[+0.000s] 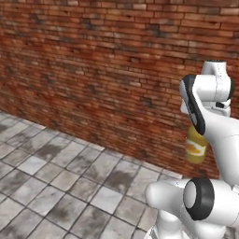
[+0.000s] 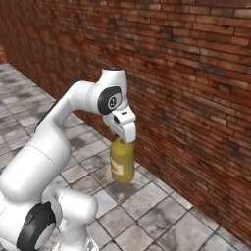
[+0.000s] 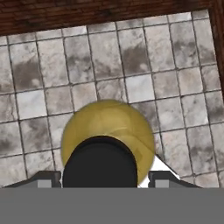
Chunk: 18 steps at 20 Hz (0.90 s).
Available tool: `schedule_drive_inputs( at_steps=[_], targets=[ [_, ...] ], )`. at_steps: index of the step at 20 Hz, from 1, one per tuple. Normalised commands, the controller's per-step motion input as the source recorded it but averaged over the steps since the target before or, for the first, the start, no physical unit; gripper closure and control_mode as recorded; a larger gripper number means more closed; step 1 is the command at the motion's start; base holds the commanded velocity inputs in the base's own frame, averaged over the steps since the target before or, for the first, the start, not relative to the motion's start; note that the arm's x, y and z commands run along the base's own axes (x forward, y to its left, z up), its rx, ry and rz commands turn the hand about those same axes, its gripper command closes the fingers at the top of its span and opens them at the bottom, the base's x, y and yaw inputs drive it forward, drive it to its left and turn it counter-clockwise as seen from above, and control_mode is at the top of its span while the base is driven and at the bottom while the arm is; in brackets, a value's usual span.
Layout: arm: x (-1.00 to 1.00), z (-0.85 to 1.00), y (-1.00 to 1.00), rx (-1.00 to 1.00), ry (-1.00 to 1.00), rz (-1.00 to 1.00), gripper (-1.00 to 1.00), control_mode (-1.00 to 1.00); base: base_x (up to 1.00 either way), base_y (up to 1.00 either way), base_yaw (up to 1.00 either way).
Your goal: There is a wine glass and glass cup on the dining counter. Place the wine bottle next to the wine glass and the juice bottle next to the glass cup.
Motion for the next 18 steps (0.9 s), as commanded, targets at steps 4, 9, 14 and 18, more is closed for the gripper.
schedule_drive_inputs(
  at_steps=[4, 9, 14, 18],
  targets=[
    [0.0, 0.0, 0.0, 0.0, 0.0, 0.0, 1.0, 1.0, 0.76, 0.0, 0.41],
    [0.0, 0.0, 0.0, 0.0, 0.0, 0.0, 1.0, 1.0, 0.75, 0.0, 0.41],
    [0.0, 0.0, 0.0, 0.0, 0.0, 0.0, 1.0, 1.0, 0.79, 0.0, 0.37],
    [0.0, 0.0, 0.0, 0.0, 0.0, 0.0, 1.0, 1.0, 0.83, 0.0, 0.31]
  ],
)
